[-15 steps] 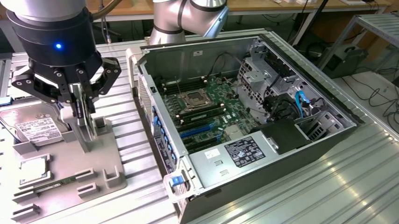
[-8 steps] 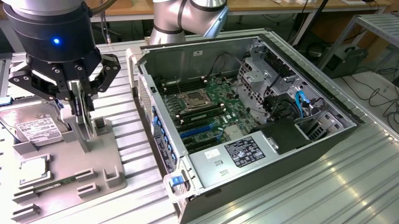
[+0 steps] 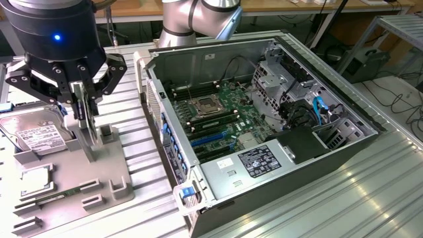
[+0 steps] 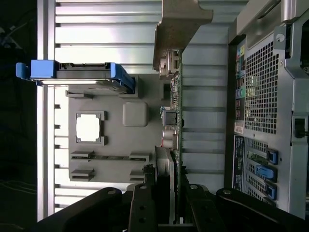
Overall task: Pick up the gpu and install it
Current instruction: 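Pick up the gpu and move the gpu toward the slot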
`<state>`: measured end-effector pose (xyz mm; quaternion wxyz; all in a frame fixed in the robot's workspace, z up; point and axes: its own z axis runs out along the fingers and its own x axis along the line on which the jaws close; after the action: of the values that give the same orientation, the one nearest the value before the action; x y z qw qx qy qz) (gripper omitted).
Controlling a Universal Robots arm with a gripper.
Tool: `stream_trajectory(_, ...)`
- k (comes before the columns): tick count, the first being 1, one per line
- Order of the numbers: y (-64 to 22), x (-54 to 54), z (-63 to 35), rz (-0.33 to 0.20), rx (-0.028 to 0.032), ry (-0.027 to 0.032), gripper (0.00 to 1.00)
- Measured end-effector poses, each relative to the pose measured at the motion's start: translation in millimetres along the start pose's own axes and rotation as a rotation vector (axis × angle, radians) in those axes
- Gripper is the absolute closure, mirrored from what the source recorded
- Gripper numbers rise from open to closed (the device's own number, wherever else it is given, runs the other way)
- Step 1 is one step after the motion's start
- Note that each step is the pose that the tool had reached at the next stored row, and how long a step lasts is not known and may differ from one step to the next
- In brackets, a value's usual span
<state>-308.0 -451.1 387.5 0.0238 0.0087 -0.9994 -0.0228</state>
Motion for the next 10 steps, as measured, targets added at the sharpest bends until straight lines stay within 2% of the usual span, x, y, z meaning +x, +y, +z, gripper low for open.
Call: stream_trajectory(10, 0.5, 0.4, -10.3, 0.0, -0.0001, 0.0063, 0.72)
